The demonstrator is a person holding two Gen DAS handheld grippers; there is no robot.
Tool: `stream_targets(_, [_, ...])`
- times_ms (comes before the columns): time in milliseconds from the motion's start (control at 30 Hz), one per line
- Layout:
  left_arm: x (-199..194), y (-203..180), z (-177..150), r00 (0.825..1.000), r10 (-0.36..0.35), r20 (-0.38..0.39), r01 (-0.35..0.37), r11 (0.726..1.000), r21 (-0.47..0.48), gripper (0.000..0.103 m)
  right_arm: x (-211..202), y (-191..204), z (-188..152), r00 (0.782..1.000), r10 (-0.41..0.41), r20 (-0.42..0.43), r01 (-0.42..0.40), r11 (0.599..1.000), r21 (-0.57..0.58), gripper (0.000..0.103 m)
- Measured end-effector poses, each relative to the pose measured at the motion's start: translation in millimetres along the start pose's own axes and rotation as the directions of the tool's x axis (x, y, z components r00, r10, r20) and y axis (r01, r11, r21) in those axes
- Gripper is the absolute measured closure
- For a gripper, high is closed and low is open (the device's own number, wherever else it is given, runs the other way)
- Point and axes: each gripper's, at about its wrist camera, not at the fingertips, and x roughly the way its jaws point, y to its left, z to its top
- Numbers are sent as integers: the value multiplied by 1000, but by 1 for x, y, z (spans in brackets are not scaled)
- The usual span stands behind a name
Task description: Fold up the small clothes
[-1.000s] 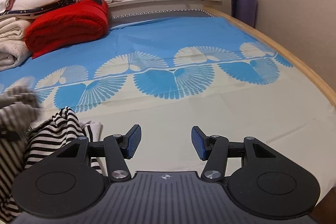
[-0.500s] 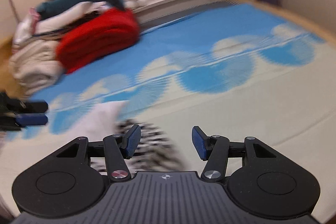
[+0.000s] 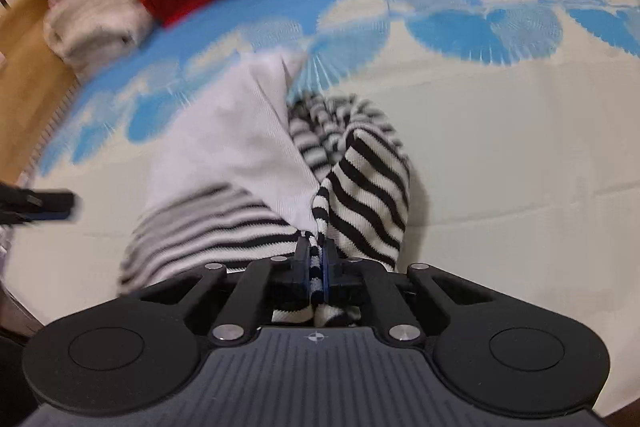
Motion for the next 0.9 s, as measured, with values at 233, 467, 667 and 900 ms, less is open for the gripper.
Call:
stream_targets(233, [47, -29, -3, 994, -14, -110, 19, 999, 45, 38, -60, -52, -3, 988, 21, 154, -41, 991, 127, 99])
stream_targets(467, [95, -64, -17, 978, 100, -184, -62, 978, 201, 29, -28, -70, -24, 981, -129, -144, 133, 991, 14, 99])
stream_targets(667, [108, -55, -16, 971, 122, -208, -77, 974, 213, 17, 7, -59, -29, 942, -191, -276, 177, 981, -73, 99])
stream_targets(900, [73, -16, 8, 994, -30, -102, 30, 1000, -9, 18, -9, -45, -9, 985, -151, -87, 146, 988, -57, 76])
